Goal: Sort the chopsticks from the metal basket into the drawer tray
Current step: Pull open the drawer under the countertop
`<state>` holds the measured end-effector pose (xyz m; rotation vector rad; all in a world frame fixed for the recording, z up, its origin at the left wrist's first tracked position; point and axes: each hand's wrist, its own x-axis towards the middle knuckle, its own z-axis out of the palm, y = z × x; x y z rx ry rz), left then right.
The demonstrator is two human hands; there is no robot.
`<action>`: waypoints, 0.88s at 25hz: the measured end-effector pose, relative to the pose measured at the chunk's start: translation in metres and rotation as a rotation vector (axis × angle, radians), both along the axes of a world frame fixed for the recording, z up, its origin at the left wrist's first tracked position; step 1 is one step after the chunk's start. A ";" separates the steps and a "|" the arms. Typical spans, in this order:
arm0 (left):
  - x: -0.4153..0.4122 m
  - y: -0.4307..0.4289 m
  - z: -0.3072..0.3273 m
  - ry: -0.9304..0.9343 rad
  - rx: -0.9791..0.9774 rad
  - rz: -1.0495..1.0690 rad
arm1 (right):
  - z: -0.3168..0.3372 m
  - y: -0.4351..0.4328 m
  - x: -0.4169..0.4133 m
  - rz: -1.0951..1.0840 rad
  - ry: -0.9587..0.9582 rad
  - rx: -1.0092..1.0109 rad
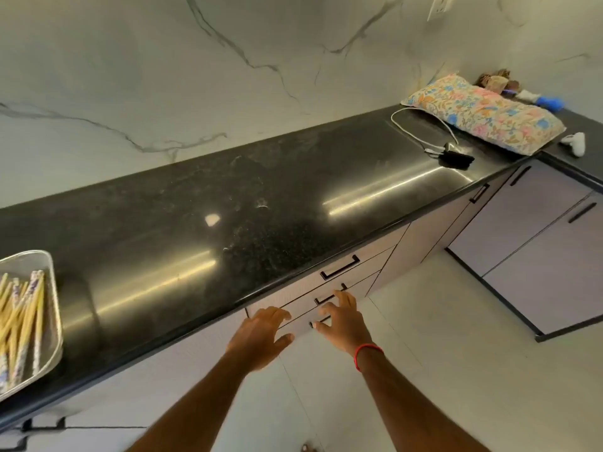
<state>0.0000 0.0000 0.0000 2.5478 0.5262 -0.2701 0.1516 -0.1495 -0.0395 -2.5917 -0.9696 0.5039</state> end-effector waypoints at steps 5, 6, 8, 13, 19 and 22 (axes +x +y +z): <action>0.031 -0.004 -0.036 0.092 -0.034 0.087 | -0.035 0.024 0.054 0.067 0.026 -0.143; 0.038 -0.004 -0.044 0.114 -0.041 0.105 | -0.043 0.031 0.065 0.082 0.024 -0.170; 0.050 -0.003 -0.054 0.143 -0.052 0.131 | -0.053 0.045 0.085 0.111 0.021 -0.224; 0.065 0.001 -0.064 0.120 -0.023 0.171 | -0.068 0.080 0.116 0.183 0.079 -0.387; 0.049 -0.002 -0.049 0.073 0.025 0.223 | -0.081 0.064 0.115 0.226 -0.057 -0.445; 0.029 -0.005 -0.040 0.003 0.100 0.273 | -0.078 0.047 0.104 0.188 -0.084 -0.350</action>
